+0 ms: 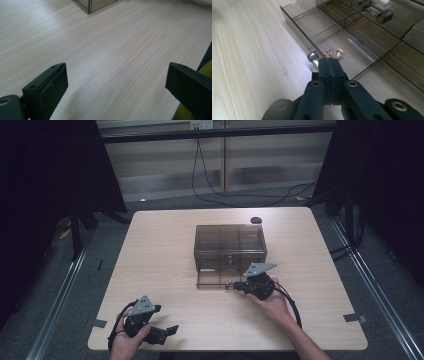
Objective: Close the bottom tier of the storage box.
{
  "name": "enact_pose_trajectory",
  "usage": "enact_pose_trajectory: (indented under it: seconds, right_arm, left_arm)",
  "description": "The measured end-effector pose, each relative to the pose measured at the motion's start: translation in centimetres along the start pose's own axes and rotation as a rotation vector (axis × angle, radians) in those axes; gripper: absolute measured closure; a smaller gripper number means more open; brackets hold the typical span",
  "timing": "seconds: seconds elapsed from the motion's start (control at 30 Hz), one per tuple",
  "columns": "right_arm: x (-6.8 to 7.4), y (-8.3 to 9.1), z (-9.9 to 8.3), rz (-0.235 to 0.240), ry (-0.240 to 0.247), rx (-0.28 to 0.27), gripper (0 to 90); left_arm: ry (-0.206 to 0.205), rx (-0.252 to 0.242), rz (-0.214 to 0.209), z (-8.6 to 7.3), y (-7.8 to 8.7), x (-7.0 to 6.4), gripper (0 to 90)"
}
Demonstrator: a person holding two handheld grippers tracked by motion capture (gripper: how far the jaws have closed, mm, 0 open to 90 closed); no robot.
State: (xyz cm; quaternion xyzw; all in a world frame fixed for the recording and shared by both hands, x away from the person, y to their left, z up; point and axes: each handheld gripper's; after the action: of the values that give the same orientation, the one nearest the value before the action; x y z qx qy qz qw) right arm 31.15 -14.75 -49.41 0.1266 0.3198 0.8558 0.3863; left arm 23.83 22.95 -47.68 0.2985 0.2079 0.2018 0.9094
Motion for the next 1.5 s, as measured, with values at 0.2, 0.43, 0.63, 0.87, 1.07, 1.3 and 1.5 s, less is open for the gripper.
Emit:
enact_pose_trajectory:
  seconds: [0.2,0.43,0.63,0.87,1.07,1.3,1.5]
  right_arm:
    - [-0.2,-0.1,-0.1,-0.005,0.000,-0.014,89.5]
    - [-0.3,-0.2,-0.1,-0.007,-0.003,-0.018,89.6]
    - [-0.4,-0.2,0.2,-0.019,0.011,-0.015,88.9]
    - [-0.5,-0.5,0.6,-0.028,0.006,-0.023,88.6]
    - [-0.7,-0.8,0.7,-0.029,-0.002,-0.028,89.0]
    - [-1.1,-1.0,0.8,-0.043,0.000,-0.020,88.3]
    - [-1.4,-1.2,0.7,-0.039,-0.014,-0.021,89.1]
  left_arm:
    - [0.000,0.004,-0.001,0.0,0.0,-0.1,4.2]
    - [-0.001,0.006,0.003,0.0,0.1,0.1,4.2]
    - [0.003,0.004,0.004,-0.1,0.1,0.0,4.2]
    - [0.004,0.002,0.007,-0.1,0.1,0.2,4.5]
    - [0.000,0.004,-0.001,0.1,-0.1,0.1,4.4]
    - [0.005,0.004,0.004,0.2,-0.2,0.1,4.4]
    - [0.006,0.002,0.002,0.2,-0.1,0.2,4.2]
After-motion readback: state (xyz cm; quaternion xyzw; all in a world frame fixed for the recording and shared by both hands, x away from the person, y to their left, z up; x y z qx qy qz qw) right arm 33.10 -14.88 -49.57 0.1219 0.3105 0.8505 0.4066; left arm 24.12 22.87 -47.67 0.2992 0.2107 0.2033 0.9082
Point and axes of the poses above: each handheld gripper's, and its own axes: y roughly backward along the jaws, z roughly out of its top, x roughly to its left, and after that the axes turned 9 degrees about -z, right-handed
